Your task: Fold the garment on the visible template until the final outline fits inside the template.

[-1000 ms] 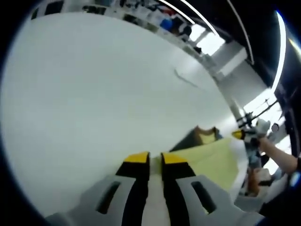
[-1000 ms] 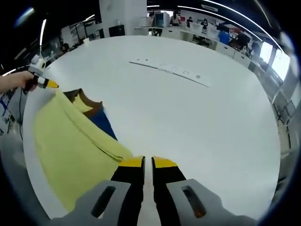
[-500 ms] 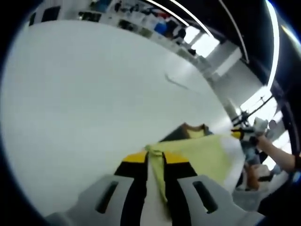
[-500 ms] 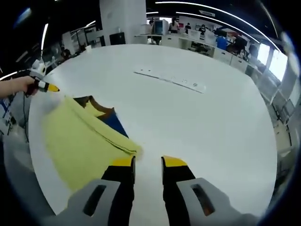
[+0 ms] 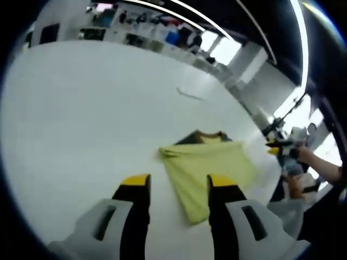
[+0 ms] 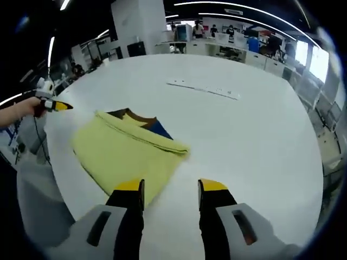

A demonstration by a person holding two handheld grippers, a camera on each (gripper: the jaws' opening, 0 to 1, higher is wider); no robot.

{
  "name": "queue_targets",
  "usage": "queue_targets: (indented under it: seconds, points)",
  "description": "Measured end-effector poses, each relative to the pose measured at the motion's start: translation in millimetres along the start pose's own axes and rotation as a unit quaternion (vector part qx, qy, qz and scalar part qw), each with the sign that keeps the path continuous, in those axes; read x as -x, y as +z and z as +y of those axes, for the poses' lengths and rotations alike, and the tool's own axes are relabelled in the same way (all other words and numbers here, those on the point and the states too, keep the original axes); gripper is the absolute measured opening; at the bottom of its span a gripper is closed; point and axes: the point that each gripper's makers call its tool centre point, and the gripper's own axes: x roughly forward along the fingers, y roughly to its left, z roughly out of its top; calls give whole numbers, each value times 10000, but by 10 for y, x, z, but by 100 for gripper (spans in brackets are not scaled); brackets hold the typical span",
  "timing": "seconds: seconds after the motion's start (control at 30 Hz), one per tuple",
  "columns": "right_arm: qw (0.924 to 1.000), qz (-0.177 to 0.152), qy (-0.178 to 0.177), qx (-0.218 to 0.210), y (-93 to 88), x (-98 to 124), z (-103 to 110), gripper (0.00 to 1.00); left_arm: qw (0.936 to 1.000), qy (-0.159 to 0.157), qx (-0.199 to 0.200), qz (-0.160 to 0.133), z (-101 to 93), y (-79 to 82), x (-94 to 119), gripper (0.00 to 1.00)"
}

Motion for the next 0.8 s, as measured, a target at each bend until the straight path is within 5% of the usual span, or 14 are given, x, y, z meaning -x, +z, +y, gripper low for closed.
queue_targets:
  seconds: [0.17, 0.6, 0.8]
  points:
    - [9998, -145, -56, -89, -55, 219, 97, 42, 9999, -34, -143, -36, -126, -81, 178, 56]
    - [9975, -449, -205, -501, -238, 826, 324, 53, 9976, -69, -517, -453, -461, -230, 756, 70]
    - [9941, -815, -2, -710, -262, 1046, 543, 61, 9959, 101, -706, -552, -554, -313, 1033, 78]
